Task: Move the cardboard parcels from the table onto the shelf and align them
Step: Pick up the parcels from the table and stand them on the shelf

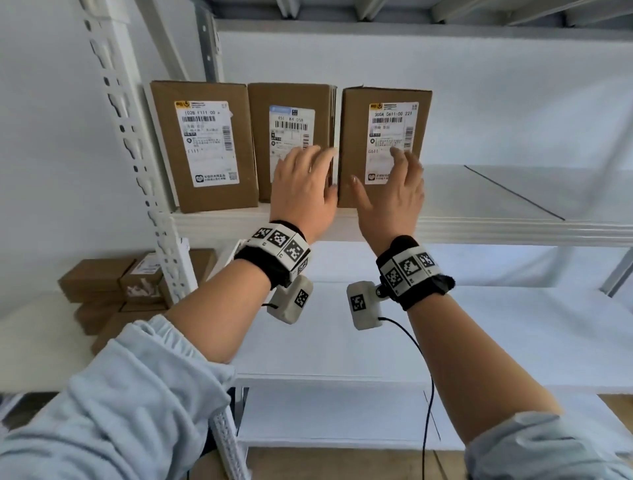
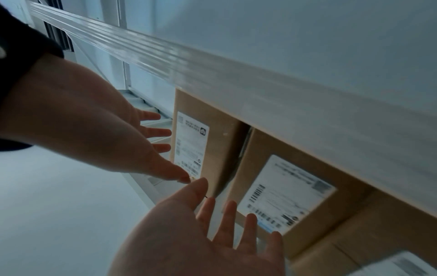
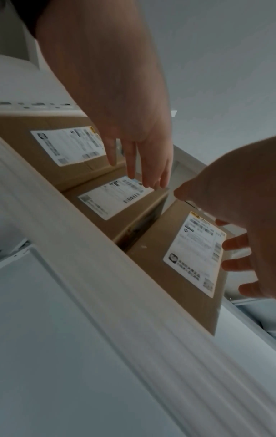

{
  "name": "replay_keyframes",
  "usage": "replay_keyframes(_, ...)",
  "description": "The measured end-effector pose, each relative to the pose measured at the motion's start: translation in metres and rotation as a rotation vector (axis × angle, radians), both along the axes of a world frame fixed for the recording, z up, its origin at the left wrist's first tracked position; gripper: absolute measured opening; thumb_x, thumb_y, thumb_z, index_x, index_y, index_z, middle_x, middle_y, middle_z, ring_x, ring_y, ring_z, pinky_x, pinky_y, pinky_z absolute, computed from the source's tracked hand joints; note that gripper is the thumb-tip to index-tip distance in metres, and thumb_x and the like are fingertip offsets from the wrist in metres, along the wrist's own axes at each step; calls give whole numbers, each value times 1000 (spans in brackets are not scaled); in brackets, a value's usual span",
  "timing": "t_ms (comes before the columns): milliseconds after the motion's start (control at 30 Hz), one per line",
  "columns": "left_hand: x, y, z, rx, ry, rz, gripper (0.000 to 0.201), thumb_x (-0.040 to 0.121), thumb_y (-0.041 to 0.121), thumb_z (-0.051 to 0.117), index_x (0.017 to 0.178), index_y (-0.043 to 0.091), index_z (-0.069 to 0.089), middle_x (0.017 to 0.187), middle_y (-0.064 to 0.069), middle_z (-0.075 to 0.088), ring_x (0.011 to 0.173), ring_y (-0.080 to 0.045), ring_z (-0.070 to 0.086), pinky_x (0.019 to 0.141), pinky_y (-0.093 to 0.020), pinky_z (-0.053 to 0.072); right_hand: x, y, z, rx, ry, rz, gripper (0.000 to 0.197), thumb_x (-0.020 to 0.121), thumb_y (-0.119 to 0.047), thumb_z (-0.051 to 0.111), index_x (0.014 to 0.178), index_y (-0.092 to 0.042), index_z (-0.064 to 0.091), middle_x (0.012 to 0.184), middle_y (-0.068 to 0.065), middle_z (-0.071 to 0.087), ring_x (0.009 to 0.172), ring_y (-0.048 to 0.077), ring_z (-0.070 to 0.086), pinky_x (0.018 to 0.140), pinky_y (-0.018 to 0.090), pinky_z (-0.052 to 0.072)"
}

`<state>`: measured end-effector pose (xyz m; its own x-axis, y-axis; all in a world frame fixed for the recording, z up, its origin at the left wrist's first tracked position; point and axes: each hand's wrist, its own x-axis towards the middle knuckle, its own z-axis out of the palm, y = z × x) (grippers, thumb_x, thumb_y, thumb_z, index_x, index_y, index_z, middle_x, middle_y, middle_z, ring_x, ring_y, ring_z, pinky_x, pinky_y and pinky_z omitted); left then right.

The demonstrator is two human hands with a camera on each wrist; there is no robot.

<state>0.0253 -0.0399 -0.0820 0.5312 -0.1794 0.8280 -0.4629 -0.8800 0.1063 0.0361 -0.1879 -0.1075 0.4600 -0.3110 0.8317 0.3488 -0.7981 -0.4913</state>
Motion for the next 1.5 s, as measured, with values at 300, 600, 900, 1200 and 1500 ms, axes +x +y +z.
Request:
replay_keyframes(300,-39,105,-43,-33,66,64,55,93,31,57,145,15,44,144,-9,49,137,-32,39,114,-50,31,-43,91,-25,-145,42,134,73,91,-57,54,144,-9,41,146,17,42,135,33,40,110,50,35)
replay_keyframes(600,-105,271,-63,-27,200,175,56,97,37,53,148,21,38,151,-8,43,142,-32,32,117,-52,26,-100,259,-47,-147,82,200,68,88,-49,60,141,-9,45,144,17,43,134,34,40,110,49,35)
replay_keyframes(900,-152,407,-93,-50,270,205,55,96,35,53,147,19,38,148,-10,47,140,-34,36,114,-52,30,-144,397,-61,-174,154,281,63,85,-36,64,139,-10,47,145,17,41,134,35,39,110,49,35)
replay_keyframes(1200,-125,473,-134,-107,280,245,54,93,28,60,143,12,46,133,-10,57,125,-31,49,107,-44,39,-106,459,-105,-206,276,344,63,85,-40,61,139,-12,46,146,15,40,134,33,38,111,45,34)
replay_keyframes(1500,-21,508,-199,-155,471,332,55,94,27,61,144,12,45,135,-9,56,126,-29,48,106,-40,40,6,505,-178,-80,411,445,62,85,-32,64,139,-8,46,145,17,40,135,34,37,111,47,35)
